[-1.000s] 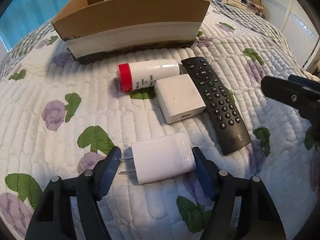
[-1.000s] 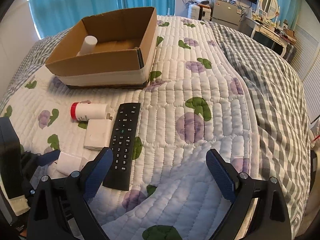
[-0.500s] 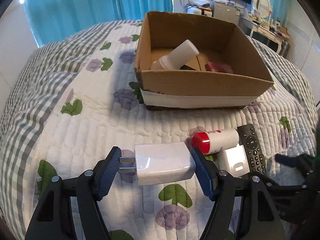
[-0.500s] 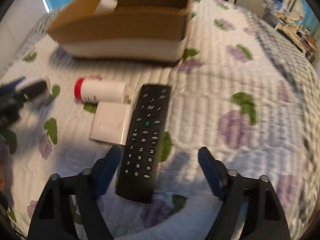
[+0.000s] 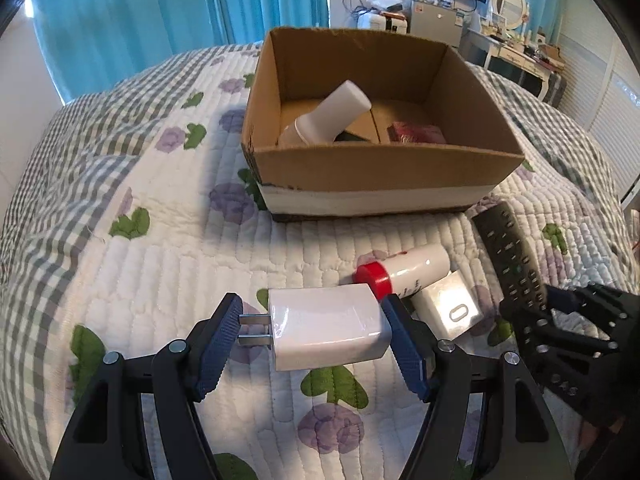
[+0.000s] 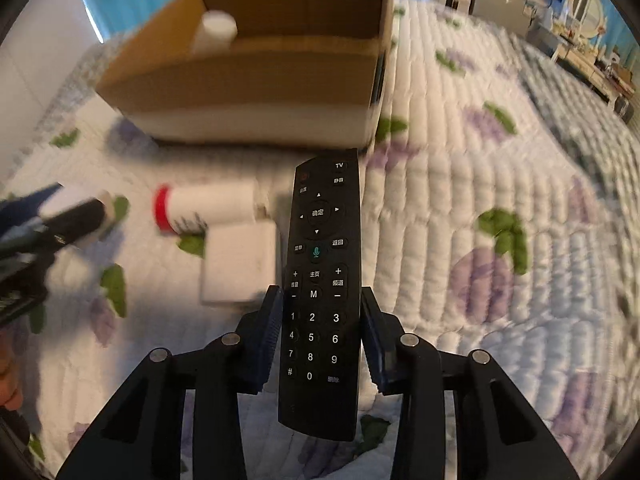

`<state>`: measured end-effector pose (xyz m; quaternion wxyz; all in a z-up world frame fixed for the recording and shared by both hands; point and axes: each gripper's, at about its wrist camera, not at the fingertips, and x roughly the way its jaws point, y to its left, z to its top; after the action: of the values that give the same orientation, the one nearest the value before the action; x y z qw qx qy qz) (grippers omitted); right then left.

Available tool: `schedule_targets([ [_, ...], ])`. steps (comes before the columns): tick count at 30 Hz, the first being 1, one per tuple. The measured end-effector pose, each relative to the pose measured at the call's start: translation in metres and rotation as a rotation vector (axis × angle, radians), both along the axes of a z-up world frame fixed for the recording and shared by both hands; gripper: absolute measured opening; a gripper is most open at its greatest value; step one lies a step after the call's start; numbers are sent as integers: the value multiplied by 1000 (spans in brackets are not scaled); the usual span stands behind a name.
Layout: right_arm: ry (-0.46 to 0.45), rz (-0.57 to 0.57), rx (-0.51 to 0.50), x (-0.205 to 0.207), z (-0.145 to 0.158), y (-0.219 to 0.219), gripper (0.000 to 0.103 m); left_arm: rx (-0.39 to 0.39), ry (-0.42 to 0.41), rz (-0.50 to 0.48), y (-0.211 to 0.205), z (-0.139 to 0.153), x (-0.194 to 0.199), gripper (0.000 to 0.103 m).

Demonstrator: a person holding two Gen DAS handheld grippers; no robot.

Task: Organize rigid objects
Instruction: 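Grasp the white plug charger with the left tool while the right tool grasps the black remote, then lower the charger and remote into the cardboard box and open both tools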

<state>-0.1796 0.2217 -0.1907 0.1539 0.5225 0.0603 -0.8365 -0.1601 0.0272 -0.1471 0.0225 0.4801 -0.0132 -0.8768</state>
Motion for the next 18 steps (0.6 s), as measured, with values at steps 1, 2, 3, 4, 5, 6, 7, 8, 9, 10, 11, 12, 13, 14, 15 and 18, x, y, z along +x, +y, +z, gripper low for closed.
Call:
schedule_targets([
  [1,20,-1,-3,2,7,1,37,3,5,-6,0,3,-1,72],
  [2,43,-2,0,5,14,2,37,7,11,-12,1,8,-1,72],
  [3,63,2,11,6,21,2,37,11,17,-18,1,12,-2,72],
  [4,76,4,18,6,26,0,37,16,24,-26,2,16,-3,72],
  [5,95,6,17,6,36,0,37,19,34,-37,2,22,-5,72],
  [6,108,5,14,4,42,-4,37,19,45,-49,3,28,-6,72],
  [7,124,4,9,3,50,-2,37,20,56,-57,4,34,-9,72],
  [8,151,3,3,0,64,-3,37,25,65,-71,4,41,-12,72],
  [9,167,4,-2,-6,73,-3,37,31,72,-82,5,48,-17,72],
  [10,187,6,-7,-11,86,-4,37,41,82,-92,5,56,-24,72],
  [11,210,10,-13,-17,98,-5,37,45,89,-98,5,61,-29,72],
  [12,229,17,-14,-21,110,-8,37,49,101,-103,4,68,-35,72],
  [13,252,25,-13,-28,122,-12,37,45,116,-108,5,74,-42,72],
  [14,267,29,-12,-31,130,-15,37,33,136,-114,5,81,-51,72],
  [15,283,31,-8,-40,138,-18,37,23,150,-118,6,86,-58,72],
  [18,305,29,-13,-66,149,-30,37,1,176,-127,5,97,-81,72],
])
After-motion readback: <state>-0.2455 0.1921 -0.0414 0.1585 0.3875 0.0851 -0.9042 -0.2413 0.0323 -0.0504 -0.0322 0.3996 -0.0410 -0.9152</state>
